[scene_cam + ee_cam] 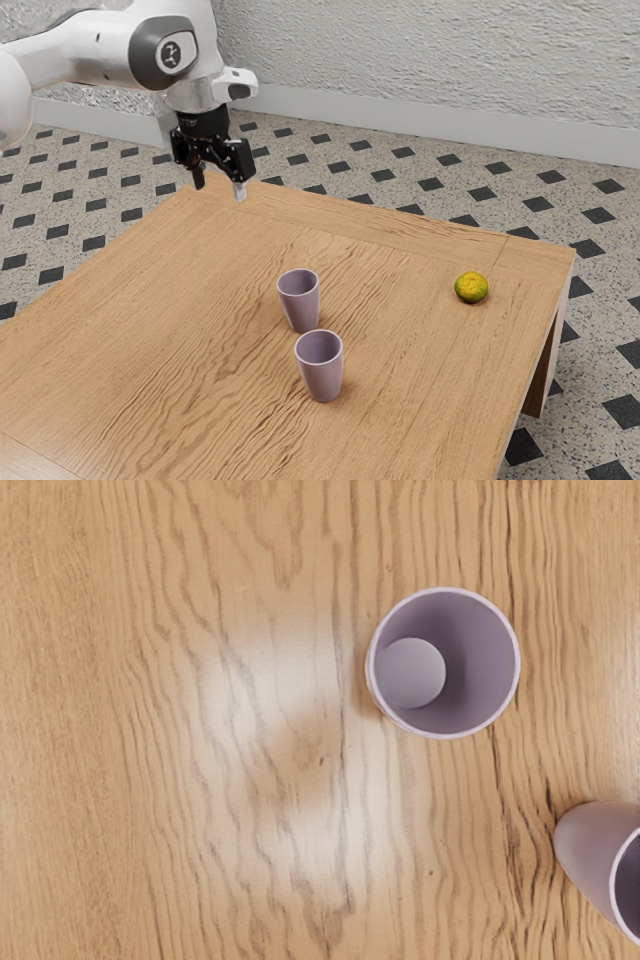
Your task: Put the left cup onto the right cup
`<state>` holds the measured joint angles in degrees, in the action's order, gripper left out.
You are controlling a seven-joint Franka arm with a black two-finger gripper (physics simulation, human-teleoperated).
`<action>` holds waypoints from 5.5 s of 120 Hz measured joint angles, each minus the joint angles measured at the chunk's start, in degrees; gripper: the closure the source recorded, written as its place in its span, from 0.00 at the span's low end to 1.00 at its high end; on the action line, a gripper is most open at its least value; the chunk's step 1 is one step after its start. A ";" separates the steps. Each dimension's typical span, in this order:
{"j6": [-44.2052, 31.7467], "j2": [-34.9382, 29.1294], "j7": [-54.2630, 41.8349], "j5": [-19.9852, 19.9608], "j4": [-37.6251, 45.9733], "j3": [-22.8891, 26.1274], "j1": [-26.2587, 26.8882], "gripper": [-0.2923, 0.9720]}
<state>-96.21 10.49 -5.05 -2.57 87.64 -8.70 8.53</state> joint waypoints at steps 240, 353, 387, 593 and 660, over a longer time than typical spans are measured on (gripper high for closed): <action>-17.40 24.07 0.16 -12.54 -2.01 0.74 4.44 0.84; -2.68 5.84 6.74 2.63 4.57 1.42 18.15 0.85; 1.54 5.29 10.16 3.45 5.25 3.48 20.16 0.85; 4.55 -2.90 21.29 6.98 2.21 7.83 21.00 0.29; 5.24 -4.40 13.67 6.93 2.80 -5.55 20.29 0.24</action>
<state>-90.97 6.09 8.61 4.35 90.43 -14.25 28.82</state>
